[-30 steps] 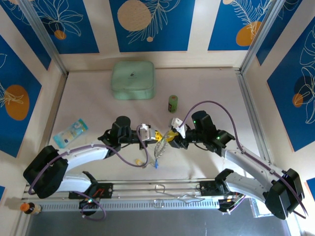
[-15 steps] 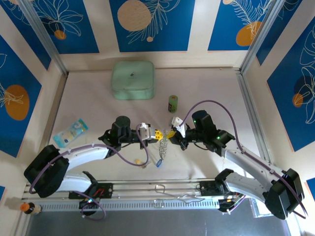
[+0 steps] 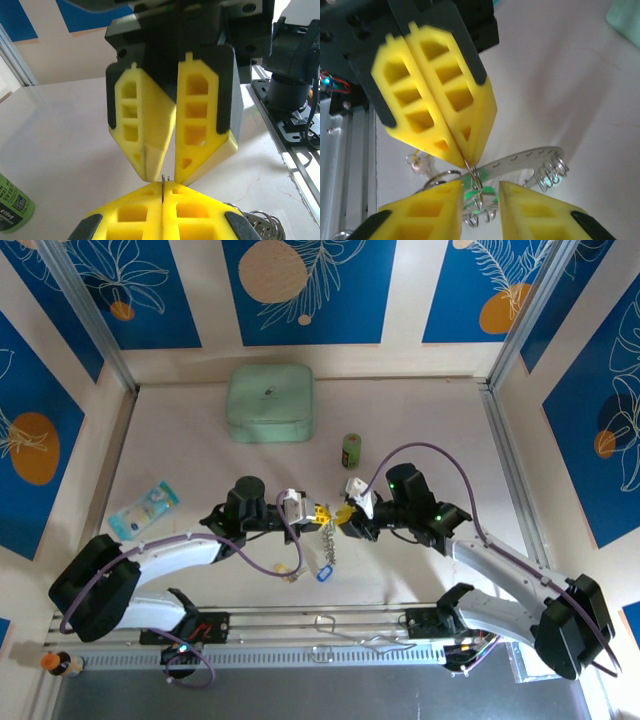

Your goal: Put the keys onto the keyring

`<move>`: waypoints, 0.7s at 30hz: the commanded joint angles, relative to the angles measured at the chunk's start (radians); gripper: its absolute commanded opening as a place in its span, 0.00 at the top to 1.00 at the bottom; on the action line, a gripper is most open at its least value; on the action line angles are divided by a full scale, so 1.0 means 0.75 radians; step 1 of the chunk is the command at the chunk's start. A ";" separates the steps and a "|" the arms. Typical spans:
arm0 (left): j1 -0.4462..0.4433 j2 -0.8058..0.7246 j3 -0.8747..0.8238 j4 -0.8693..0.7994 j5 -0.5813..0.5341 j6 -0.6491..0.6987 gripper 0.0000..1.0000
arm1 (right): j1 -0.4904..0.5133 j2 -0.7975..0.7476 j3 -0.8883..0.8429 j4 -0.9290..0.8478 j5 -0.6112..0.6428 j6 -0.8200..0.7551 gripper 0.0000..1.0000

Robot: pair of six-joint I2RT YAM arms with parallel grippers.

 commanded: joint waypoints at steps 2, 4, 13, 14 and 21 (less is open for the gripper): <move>-0.008 -0.001 0.019 0.041 0.040 0.020 1.00 | -0.001 -0.045 -0.043 0.080 -0.043 -0.006 0.68; -0.007 -0.002 0.013 0.066 0.040 0.001 1.00 | 0.004 -0.030 -0.053 0.106 -0.054 -0.005 0.68; -0.007 0.006 -0.002 0.146 0.046 -0.055 1.00 | 0.021 0.021 -0.053 0.176 -0.061 -0.022 0.80; -0.009 0.007 -0.004 0.151 0.046 -0.059 1.00 | 0.021 0.027 -0.051 0.179 -0.063 -0.026 0.83; -0.007 -0.018 0.017 0.030 -0.017 -0.039 0.88 | 0.016 0.044 0.042 0.015 -0.037 -0.145 1.00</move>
